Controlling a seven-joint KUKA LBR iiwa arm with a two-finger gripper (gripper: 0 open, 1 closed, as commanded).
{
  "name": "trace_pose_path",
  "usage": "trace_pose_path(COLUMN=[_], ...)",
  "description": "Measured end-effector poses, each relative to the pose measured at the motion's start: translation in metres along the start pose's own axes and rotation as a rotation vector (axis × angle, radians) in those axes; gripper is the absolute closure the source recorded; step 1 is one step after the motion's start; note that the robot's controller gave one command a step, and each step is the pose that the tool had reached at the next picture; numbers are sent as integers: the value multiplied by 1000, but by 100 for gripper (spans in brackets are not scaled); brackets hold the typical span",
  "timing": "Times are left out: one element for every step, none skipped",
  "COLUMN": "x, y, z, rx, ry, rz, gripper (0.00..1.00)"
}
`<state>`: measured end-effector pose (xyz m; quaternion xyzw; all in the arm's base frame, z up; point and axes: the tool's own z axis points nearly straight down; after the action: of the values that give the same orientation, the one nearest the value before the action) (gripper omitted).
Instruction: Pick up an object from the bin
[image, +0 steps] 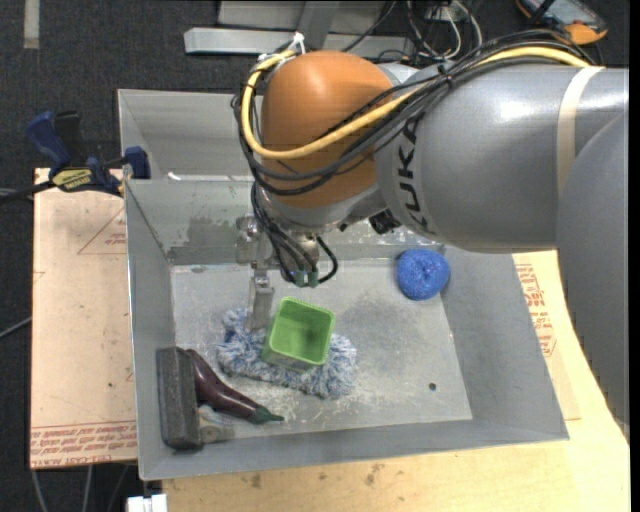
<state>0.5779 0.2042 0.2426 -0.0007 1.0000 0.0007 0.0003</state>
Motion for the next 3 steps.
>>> trace_pose_path(x=[20,16,21], y=[-32,-54,-58], z=[41,102,143], rx=[-3,0,0], ry=[-7,-4,5], rz=[-31,-129,-73], gripper=[0,0,0])
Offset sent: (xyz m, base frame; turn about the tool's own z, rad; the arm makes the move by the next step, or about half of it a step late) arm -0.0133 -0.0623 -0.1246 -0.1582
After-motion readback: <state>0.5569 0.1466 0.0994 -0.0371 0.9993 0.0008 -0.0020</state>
